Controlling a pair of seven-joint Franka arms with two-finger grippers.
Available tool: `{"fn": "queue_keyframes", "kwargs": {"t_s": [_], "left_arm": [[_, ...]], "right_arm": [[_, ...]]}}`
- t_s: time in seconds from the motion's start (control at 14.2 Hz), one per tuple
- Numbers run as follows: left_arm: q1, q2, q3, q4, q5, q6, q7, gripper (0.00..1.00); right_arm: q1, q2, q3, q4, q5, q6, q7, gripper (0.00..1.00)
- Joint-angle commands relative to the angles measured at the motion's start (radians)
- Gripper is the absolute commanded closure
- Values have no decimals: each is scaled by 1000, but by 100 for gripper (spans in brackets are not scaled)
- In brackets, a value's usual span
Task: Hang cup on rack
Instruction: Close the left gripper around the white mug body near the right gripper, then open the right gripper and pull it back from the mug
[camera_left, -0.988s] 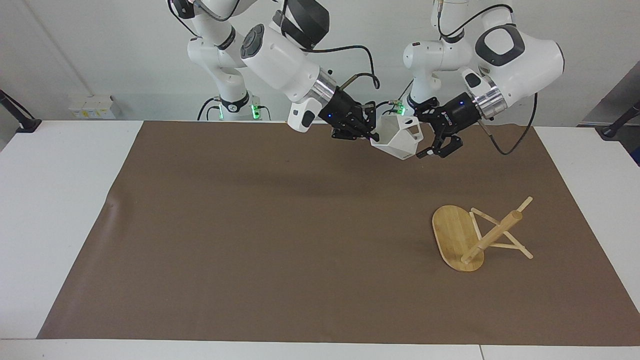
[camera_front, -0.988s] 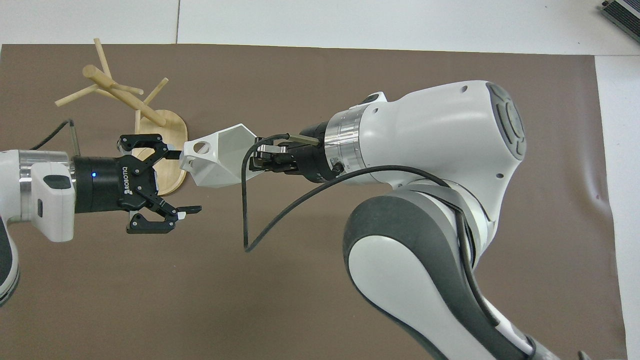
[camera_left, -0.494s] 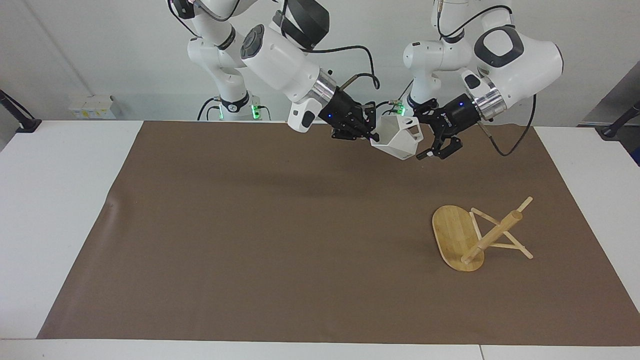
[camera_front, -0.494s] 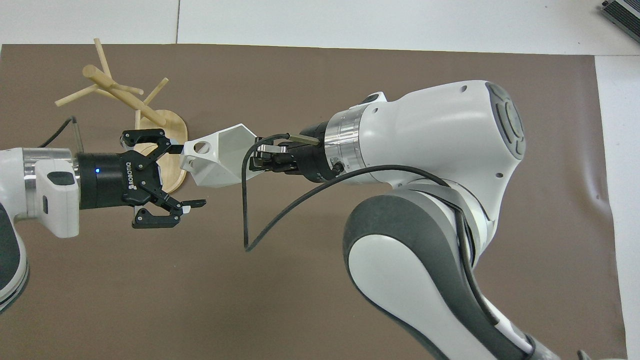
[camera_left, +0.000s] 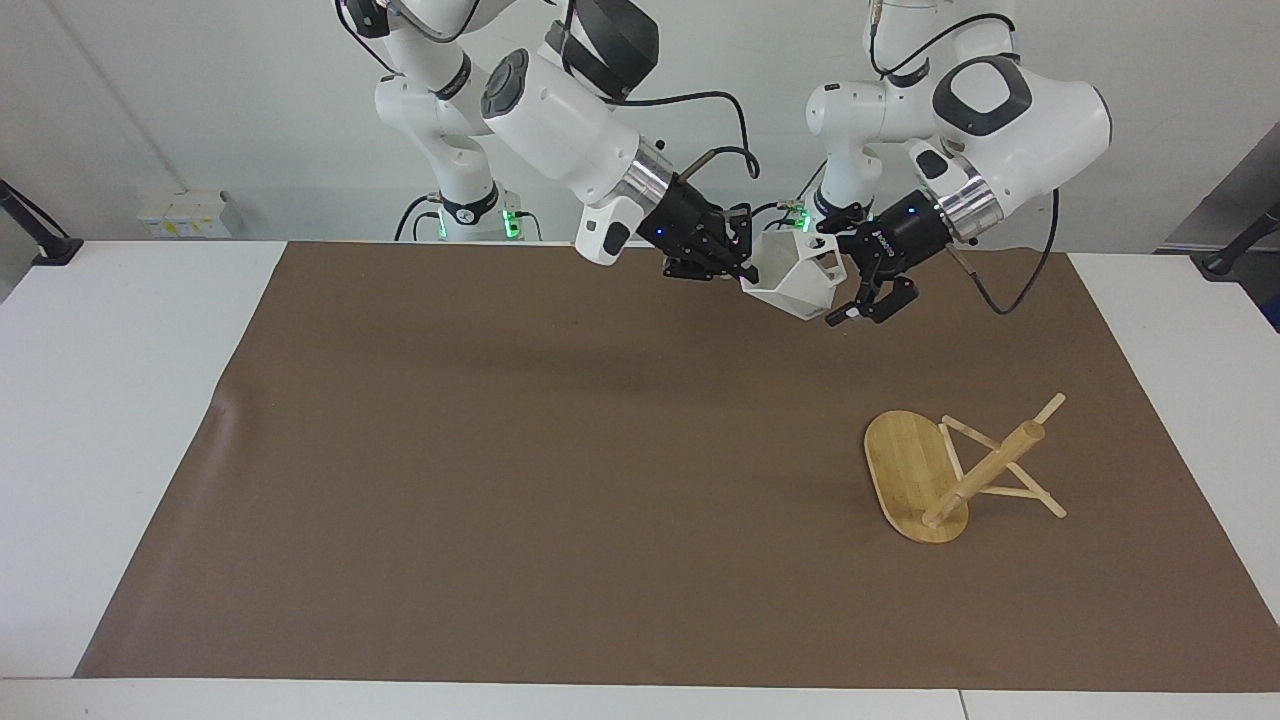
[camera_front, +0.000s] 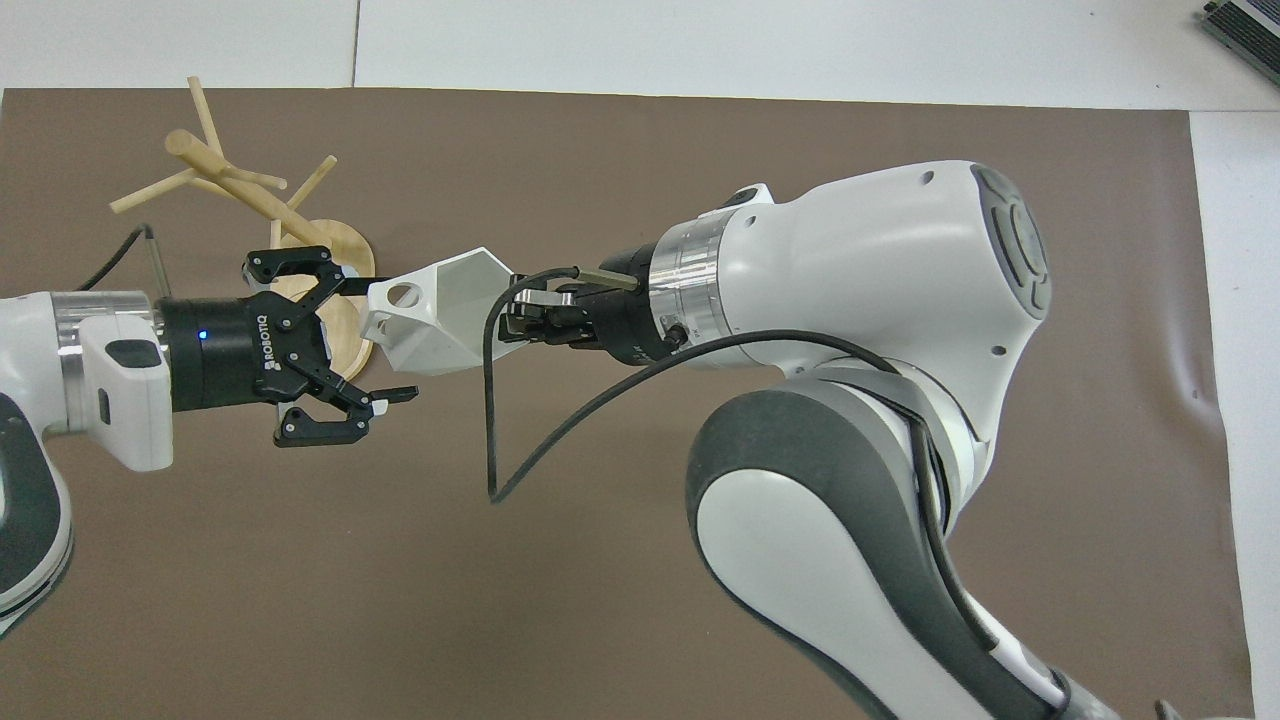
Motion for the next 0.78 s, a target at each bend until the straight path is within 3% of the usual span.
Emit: {"fn": "queue_keyframes", "kwargs": {"t_s": [0.0, 0.71], "left_arm": [[-25, -2, 7, -9, -41, 12, 7, 0], [-34, -5, 9, -11, -70, 7, -10, 0]], "right_arm": [[-14, 16, 20, 21, -15, 6, 18, 100], [-14, 16, 19, 21, -15, 6, 18, 100]]}}
